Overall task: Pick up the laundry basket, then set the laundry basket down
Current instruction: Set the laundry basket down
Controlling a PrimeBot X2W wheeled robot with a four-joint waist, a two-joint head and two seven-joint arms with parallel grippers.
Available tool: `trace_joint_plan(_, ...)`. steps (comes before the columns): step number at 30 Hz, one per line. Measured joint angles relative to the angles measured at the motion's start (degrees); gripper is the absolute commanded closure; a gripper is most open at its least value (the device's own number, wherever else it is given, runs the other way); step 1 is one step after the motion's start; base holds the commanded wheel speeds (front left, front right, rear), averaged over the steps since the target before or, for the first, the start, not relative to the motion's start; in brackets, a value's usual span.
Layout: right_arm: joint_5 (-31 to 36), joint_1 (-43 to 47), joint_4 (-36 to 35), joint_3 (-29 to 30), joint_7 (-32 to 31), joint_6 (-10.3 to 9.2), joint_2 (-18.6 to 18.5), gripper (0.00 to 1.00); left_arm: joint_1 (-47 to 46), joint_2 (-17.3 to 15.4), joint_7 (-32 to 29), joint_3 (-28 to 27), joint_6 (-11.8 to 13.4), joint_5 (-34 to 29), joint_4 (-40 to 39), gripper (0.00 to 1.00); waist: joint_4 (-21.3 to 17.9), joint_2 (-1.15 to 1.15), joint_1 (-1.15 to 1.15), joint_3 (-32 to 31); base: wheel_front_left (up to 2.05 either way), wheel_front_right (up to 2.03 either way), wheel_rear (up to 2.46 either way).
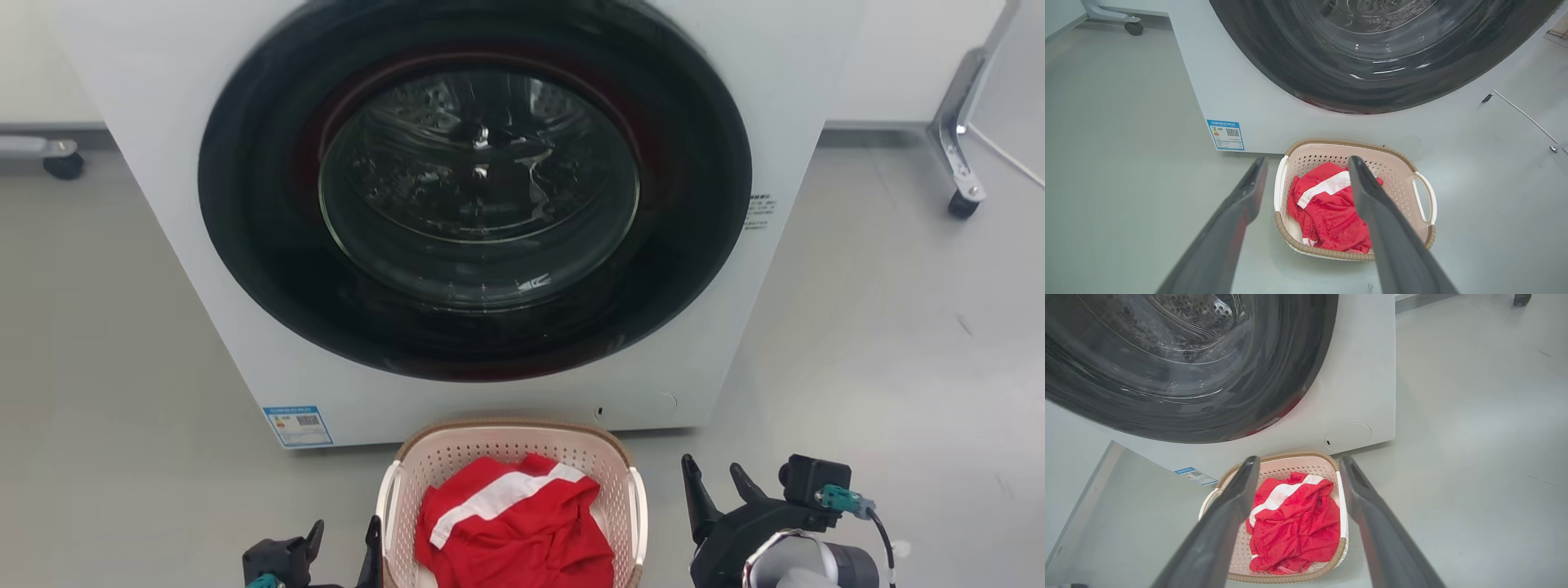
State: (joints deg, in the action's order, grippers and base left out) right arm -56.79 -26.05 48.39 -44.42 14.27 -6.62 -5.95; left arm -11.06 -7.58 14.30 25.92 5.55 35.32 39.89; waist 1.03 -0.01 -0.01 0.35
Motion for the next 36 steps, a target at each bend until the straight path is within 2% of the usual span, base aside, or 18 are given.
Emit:
trace_joint_plan(8,6.02,6.88,-9.5,5.5,0.01,-0.45,-1.79,0.0,6.59,-1.53,0.01,-3.23,0.57,-3.66,-10.98,0.0,0.58,0.01,0.0,-2.46,0.0,0.0,0.0)
trace_joint_plan(22,18.69,20.72,-26.79,15.77,0.01,-0.7,-2.23,0.0,17.66,-2.2,0.01,-8.06,1.26,-8.54,-27.69,0.0,0.25,0.01,0.01,-3.67,0.0,0.0,0.0)
trace_joint_plan(28,24.4,25.82,-33.09,20.16,0.02,-0.7,-1.04,0.0,21.26,-1.98,0.01,-9.99,1.51,-10.54,-32.51,0.0,-0.13,0.01,0.0,-3.75,0.0,0.0,0.0)
trace_joint_plan(36,30.12,30.31,-40.2,23.14,0.02,-0.7,0.18,0.0,23.32,-1.32,0.01,-12.22,1.53,-11.91,-36.29,0.0,-0.39,0.01,0.01,-3.78,0.0,0.0,0.0)
